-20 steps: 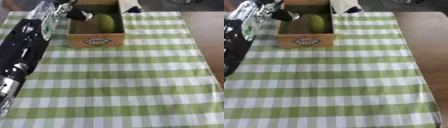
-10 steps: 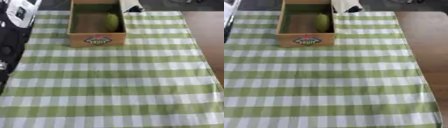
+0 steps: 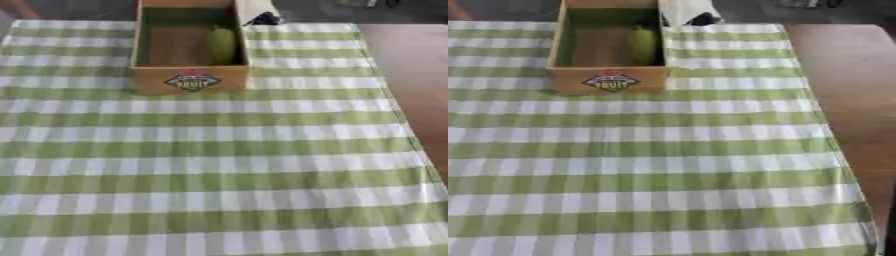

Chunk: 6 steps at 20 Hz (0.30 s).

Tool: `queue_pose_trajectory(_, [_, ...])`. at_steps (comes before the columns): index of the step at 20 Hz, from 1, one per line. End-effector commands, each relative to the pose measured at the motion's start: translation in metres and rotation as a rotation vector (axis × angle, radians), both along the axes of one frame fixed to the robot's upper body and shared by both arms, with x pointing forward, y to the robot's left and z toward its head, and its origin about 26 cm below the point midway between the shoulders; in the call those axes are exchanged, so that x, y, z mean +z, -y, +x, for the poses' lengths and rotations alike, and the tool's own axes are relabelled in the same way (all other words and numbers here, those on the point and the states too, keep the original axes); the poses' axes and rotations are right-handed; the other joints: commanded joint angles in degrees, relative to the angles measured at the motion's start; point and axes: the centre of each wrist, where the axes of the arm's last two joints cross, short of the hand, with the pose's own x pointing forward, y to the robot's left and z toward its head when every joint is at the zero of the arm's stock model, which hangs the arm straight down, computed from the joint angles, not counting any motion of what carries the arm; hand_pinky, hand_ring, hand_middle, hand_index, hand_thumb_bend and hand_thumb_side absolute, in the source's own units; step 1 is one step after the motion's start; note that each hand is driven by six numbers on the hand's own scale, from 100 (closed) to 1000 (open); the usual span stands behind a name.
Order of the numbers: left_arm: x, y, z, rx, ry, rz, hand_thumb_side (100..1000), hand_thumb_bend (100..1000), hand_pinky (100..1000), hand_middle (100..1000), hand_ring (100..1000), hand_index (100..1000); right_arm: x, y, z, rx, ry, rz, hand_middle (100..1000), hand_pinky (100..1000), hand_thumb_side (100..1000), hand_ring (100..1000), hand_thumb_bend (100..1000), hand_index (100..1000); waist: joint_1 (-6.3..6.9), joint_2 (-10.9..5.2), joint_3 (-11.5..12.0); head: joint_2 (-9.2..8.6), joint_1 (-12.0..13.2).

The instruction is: Pick up objects on the table and place them in the box.

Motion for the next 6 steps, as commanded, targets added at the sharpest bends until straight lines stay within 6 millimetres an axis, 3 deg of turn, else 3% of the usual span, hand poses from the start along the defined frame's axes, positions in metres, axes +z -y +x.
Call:
queue_pose_trajectory(1, [-0.004,-0.011,-0.007,-0.07,0.084,-0.088,604,100,687,620,648,779,0.013,0.004,-0.006,-0.029,0.049,-0.017,599,918,574,695,100,807,-0.13,-0.99,0.2,-0.34,-0.5])
queue_pose_trajectory(6, [-0.039,-0.024,-0.005,-0.138,0.125,-0.165,614,100,697,628,659,790,0.015,0.006,-0.007,-0.046,0.059,-0.005,599,916,575,695,100,806,-0.68,-0.91,0.7,-0.3,-1.2])
